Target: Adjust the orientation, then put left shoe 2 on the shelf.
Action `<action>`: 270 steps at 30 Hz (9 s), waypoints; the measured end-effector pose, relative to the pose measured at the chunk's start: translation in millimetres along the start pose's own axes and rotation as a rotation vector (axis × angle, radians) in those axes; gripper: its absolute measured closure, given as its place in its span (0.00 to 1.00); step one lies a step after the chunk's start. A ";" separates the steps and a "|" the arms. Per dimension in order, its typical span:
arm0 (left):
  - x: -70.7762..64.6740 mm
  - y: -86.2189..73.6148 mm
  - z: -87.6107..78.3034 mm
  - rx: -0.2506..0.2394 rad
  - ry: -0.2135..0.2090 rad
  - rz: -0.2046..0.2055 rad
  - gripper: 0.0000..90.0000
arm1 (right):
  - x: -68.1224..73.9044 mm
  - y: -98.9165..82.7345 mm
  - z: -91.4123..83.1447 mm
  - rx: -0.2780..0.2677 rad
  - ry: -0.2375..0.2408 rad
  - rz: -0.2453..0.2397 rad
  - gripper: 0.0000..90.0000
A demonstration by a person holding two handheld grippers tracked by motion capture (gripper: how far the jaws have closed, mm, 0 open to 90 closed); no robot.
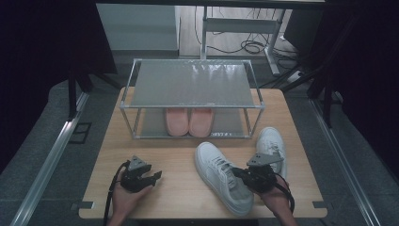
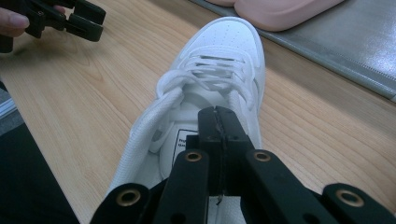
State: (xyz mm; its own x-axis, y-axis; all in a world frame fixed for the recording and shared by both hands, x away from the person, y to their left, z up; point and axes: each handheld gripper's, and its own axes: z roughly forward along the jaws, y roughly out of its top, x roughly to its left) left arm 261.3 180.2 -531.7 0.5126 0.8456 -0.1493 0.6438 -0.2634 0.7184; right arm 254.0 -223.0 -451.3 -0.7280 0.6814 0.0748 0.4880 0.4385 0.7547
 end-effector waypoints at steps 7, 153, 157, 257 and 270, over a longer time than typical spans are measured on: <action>0.4 0.0 -1.0 -0.003 -0.001 -0.002 0.52 | 0.9 -2.7 -7.8 -0.064 0.044 0.012 0.94; 2.8 -1.4 0.7 0.002 -0.007 -0.008 0.51 | -0.7 46.8 -42.3 -0.568 0.210 0.252 0.91; 3.4 -1.7 1.3 0.004 -0.010 -0.011 0.51 | -2.0 57.5 -45.8 -0.586 0.211 0.244 0.91; 9.9 -0.9 -2.4 -0.016 -0.029 -0.028 0.51 | -86.4 252.0 68.6 -0.533 -0.038 0.436 0.91; 10.8 -0.3 -2.2 -0.020 -0.047 -0.030 0.51 | -100.3 280.6 97.9 -0.497 -0.070 0.480 0.91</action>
State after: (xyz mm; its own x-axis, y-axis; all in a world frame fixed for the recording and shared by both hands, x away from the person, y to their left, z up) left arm 265.4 190.5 -532.1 0.5197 0.8301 -0.2020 0.6476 -0.2286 0.7269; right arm 511.1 -110.8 -310.8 -0.4458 0.7766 0.4452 0.4577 -0.2297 0.8589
